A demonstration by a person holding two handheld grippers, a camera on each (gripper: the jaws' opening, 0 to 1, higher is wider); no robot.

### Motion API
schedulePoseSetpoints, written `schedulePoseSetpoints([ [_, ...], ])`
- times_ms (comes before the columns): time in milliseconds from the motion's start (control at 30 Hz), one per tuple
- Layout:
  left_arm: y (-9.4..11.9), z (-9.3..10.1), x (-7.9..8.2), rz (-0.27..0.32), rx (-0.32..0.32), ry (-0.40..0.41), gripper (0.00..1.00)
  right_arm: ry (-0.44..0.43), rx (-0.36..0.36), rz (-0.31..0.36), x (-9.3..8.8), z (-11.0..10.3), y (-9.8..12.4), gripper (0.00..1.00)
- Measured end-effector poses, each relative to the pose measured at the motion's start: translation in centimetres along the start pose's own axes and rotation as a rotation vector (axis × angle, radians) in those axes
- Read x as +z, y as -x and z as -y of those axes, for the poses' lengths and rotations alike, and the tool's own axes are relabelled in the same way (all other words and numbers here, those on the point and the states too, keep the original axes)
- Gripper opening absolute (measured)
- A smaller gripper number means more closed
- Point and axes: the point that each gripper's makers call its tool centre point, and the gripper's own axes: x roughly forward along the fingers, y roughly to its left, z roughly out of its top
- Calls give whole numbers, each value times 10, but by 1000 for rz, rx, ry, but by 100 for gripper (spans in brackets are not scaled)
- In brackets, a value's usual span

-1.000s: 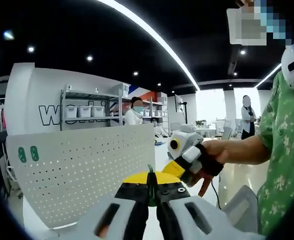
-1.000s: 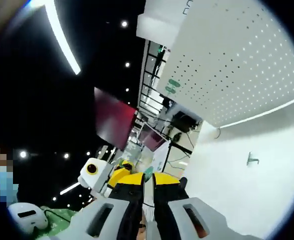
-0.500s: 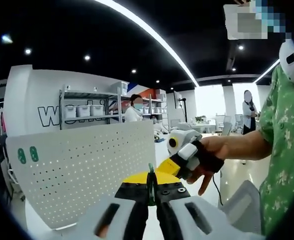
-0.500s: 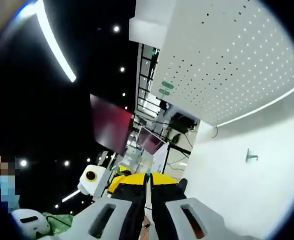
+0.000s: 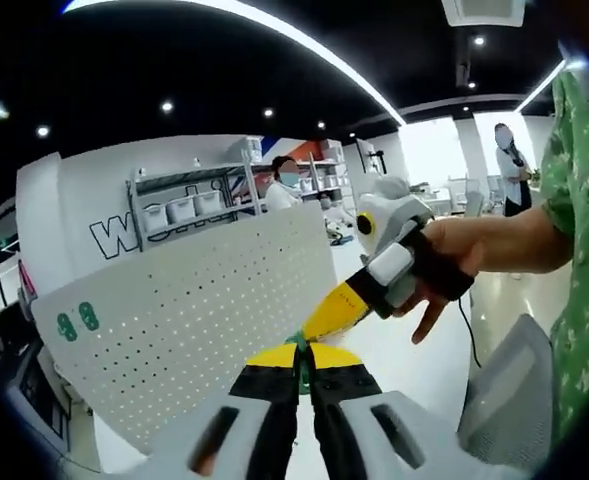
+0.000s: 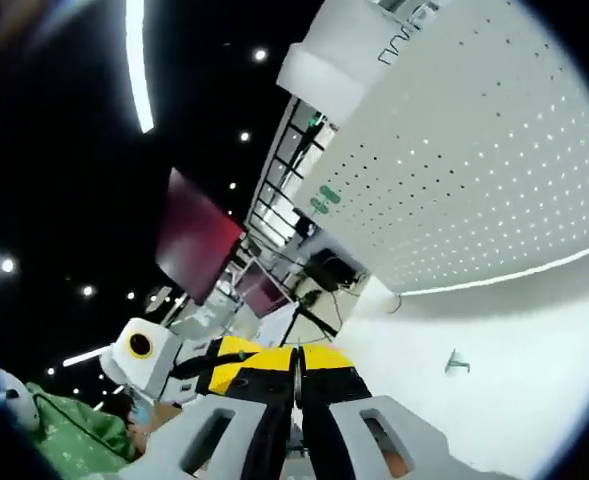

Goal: Insert the hook assembly into the mounting plate slot until the hook locks in place.

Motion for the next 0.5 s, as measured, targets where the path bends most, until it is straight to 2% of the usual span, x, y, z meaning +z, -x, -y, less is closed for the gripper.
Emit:
schedulePoseSetpoints([
  [133, -2, -1, -4, -44, 30, -45, 3, 108, -44, -1, 1, 1, -1, 0],
  [300, -3, -3, -7, -71, 65, -76, 3, 225, -89, -4, 4, -1, -1, 0],
  [500, -4, -6, -10, -86, 102, -82, 3, 314, -126, -3, 5, -5, -2, 0],
])
